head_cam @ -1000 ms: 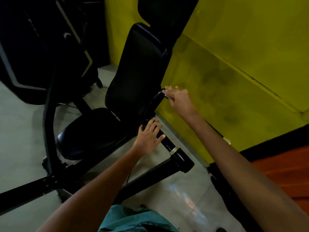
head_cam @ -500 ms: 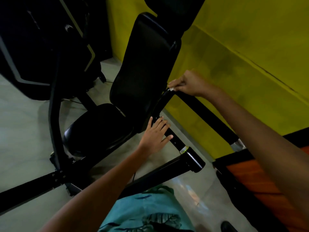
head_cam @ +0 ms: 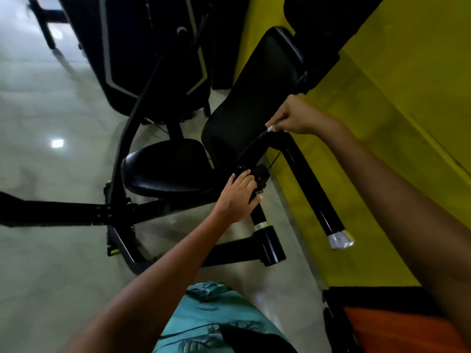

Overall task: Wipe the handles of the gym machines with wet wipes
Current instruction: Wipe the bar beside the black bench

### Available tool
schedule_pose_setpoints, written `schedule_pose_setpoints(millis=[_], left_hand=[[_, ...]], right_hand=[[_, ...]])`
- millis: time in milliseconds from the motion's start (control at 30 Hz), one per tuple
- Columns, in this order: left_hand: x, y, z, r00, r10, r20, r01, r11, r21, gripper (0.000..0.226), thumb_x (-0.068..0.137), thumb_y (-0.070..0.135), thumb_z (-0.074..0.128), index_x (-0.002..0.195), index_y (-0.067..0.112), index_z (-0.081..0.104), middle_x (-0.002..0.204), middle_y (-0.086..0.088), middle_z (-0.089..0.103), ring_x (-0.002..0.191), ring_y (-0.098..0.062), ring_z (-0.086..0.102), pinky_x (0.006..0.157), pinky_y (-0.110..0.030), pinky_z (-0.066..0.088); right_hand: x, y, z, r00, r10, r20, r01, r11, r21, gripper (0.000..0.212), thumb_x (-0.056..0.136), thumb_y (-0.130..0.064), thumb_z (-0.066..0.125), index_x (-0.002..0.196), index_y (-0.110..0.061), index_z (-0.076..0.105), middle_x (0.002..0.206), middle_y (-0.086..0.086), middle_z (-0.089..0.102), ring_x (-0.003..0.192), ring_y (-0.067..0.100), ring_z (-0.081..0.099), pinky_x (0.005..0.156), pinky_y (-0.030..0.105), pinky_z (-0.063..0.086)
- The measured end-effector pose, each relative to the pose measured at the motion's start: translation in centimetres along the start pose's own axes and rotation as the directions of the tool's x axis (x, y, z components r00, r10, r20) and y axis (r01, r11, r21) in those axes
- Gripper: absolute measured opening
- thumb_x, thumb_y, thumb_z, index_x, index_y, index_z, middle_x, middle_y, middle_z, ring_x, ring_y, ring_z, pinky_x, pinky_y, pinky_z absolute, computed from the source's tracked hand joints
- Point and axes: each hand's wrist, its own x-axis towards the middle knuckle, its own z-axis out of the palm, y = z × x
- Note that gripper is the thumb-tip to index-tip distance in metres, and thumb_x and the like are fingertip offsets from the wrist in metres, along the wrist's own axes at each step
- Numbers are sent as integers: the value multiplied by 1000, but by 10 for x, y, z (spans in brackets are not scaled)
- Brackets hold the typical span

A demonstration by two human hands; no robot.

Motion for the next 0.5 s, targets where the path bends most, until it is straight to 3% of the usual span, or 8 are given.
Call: schedule_pose_setpoints(millis=[100, 233, 433, 500], left_hand=[[-2, 10, 6, 996, -87, -4, 87, 996, 2, 51, 99, 41, 37, 138, 9, 42, 151, -3, 32, 146, -16, 7, 118, -42, 9], [-11, 21, 12, 987, -155, 33, 155, 988, -7, 45, 99, 43, 36, 136, 21, 47, 155, 0, 22, 146, -16, -3, 115, -50, 10], [-20, 23, 15, 984, -168, 55, 170, 985, -31, 42, 99, 44, 34, 135, 27, 47, 156, 3, 18, 146, -17, -8, 114, -57, 11], [-22, 23, 16, 984, -170, 60, 172, 985, -32, 43, 99, 45, 32, 135, 26, 46, 156, 3, 16, 146, -17, -9, 113, -59, 13]], right_hand=[[6, -6, 6, 997, -75, 27, 77, 993, -91, 24, 80, -11, 72, 104, -9, 71, 104, 4, 71, 100, 10, 62, 86, 15, 41], [20, -18, 10, 980, -101, 173, 130, 978, -165, 22, 80, -11, 71, 102, -12, 72, 104, 2, 70, 99, 12, 62, 88, 24, 48], [40, -42, 55, 902, -122, 415, 260, 920, -294, 19, 79, -15, 72, 99, -12, 73, 103, 3, 70, 97, 15, 62, 83, 24, 48], [44, -52, 76, 876, -136, 464, 318, 885, -341, 25, 79, -15, 73, 103, -8, 70, 107, 8, 68, 100, 21, 62, 89, 31, 50]])
